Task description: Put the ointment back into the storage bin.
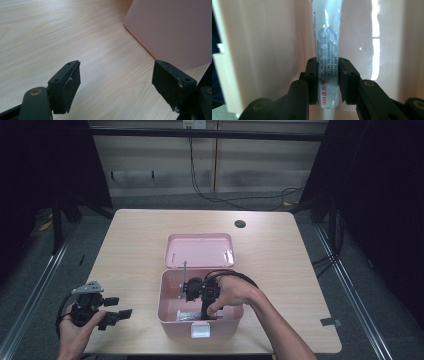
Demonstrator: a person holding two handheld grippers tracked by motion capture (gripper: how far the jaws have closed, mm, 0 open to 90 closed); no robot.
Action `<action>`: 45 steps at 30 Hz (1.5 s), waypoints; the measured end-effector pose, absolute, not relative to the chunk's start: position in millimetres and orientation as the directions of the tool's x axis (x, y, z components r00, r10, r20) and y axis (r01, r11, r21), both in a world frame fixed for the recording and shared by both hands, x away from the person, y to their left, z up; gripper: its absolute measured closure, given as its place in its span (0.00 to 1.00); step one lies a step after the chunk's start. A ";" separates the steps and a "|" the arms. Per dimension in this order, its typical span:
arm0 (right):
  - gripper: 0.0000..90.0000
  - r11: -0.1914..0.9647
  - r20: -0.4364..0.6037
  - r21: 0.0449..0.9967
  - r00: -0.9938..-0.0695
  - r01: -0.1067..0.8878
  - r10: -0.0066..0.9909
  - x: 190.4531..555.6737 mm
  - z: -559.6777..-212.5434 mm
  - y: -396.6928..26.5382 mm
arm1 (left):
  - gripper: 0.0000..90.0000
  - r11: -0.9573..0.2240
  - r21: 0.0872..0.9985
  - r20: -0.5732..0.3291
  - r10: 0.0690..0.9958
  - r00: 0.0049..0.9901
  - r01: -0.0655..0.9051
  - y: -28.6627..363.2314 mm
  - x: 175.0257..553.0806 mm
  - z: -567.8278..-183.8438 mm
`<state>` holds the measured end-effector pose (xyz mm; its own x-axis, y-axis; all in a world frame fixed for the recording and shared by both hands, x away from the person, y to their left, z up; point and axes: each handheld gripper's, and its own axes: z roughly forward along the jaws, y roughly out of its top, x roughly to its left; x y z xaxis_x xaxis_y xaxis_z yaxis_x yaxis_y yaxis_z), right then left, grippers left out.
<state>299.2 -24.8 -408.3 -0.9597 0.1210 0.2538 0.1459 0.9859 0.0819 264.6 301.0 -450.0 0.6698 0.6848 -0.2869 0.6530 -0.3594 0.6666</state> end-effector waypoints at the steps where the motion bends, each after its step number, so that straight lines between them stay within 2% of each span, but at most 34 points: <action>1: 0.79 0.987 0.259 0.084 -0.959 0.138 0.112 300.0 -410.1 -24.8 | 0.25 -0.358 0.666 -0.288 0.685 0.669 0.654 300.9 264.5 -450.0; 45: 0.79 0.996 0.339 -0.002 -0.937 0.089 0.084 301.1 -452.1 -5.7 | 0.25 -0.353 0.672 -0.278 0.694 0.664 0.651 301.7 264.2 -449.6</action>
